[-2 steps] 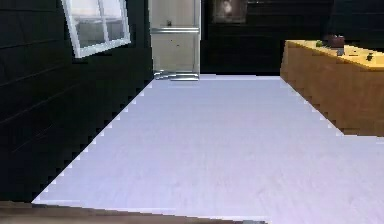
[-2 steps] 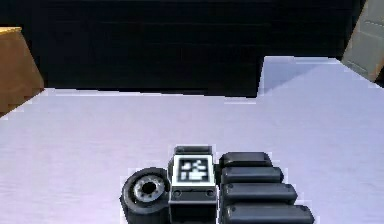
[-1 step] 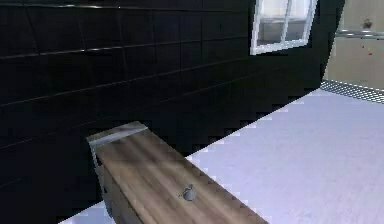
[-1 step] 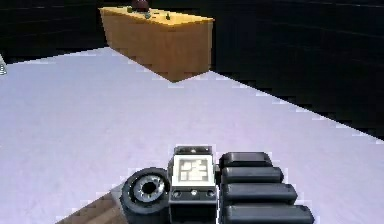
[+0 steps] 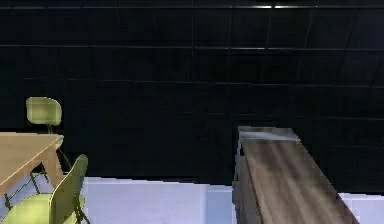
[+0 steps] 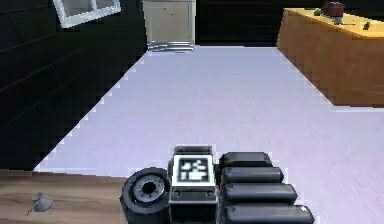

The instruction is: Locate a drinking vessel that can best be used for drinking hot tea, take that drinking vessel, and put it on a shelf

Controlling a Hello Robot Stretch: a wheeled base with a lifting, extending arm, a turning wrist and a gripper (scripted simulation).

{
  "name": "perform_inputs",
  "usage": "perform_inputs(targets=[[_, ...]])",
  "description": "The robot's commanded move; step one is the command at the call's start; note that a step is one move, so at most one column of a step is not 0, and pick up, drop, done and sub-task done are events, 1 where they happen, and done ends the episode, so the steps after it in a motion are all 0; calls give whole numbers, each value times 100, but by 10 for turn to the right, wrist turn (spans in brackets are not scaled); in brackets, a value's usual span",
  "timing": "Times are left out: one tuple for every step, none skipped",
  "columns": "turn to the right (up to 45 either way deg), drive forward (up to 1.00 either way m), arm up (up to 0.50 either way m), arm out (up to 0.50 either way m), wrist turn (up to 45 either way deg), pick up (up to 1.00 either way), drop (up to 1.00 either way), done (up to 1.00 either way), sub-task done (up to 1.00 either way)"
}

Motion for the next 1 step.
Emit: perform_inputs(targets=[[450, 0, 0, 0, 0, 0, 0, 0, 0]])
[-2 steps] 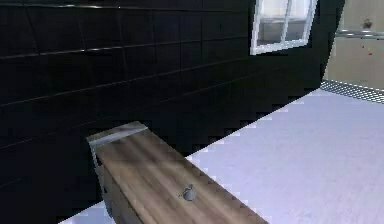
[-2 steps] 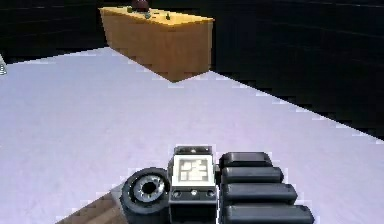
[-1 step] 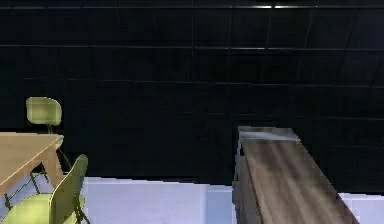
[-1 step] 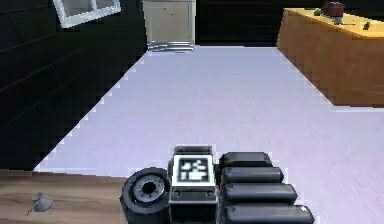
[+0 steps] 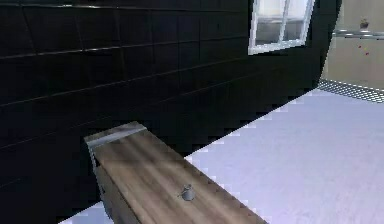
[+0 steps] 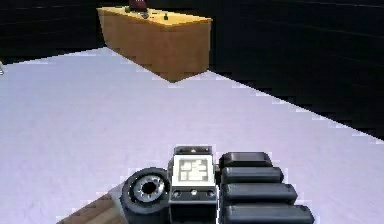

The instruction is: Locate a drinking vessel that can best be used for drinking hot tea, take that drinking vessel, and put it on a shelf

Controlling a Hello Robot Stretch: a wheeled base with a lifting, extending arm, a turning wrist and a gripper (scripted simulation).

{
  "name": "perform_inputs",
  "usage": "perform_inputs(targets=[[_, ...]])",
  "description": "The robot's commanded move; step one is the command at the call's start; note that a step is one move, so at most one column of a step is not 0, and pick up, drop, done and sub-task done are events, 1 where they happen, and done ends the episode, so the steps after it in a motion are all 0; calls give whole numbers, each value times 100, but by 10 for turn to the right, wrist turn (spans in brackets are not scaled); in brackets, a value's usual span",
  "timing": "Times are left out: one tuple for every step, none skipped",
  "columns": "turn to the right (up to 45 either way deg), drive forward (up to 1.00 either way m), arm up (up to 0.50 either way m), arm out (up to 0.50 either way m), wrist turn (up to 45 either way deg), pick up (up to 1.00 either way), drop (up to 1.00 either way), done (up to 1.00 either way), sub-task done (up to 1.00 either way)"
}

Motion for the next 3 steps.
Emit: perform_inputs(targets=[[450, 0, 0, 0, 0, 0, 0, 0, 0], [450, 0, 0, 0, 0, 0, 0, 0, 0], [90, 0, 0, 0, 0, 0, 0, 0, 0]])
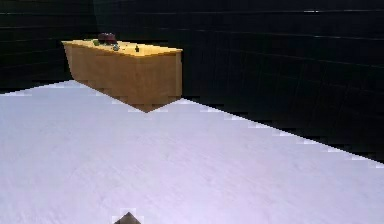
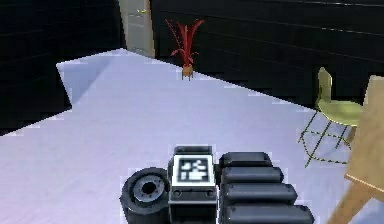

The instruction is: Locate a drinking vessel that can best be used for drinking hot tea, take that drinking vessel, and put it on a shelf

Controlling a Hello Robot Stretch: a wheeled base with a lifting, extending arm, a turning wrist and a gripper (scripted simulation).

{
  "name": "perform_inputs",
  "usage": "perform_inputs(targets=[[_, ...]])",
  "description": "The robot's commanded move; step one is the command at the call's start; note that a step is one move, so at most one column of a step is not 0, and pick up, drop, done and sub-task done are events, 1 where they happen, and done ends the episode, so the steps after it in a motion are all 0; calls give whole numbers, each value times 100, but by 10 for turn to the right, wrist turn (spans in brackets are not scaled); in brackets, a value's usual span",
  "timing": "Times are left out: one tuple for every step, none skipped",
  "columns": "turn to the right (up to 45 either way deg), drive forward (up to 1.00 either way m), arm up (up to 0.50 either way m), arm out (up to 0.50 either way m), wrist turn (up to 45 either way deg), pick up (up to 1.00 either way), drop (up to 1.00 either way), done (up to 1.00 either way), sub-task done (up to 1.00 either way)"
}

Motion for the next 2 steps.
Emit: perform_inputs(targets=[[30, 0, 0, 0, 0, 0, 0, 0, 0], [-450, 0, 0, 0, 0, 0, 0, 0, 0]])
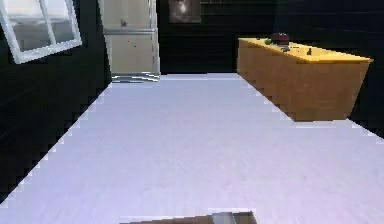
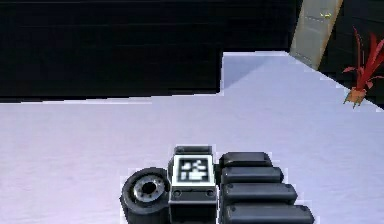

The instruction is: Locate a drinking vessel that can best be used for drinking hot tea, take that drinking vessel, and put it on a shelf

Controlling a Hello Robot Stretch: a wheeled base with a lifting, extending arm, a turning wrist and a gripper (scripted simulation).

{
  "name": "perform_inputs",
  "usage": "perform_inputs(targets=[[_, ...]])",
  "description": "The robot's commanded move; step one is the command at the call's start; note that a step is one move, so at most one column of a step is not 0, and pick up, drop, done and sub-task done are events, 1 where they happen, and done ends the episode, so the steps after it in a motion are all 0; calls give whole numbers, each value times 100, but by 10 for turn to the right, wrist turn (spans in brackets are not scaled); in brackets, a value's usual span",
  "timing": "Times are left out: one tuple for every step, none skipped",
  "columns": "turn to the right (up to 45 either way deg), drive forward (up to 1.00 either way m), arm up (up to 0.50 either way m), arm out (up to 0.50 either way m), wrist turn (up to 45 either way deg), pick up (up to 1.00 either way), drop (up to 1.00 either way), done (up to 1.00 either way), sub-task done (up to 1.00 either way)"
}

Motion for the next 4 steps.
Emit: perform_inputs(targets=[[-450, 0, 0, 0, 0, 0, 0, 0, 0], [-450, 0, 0, 0, 0, 0, 0, 0, 0], [-240, 0, 0, 0, 0, 0, 0, 0, 0], [0, 0, 0, 40, 0, 0, 0, 0, 0]])
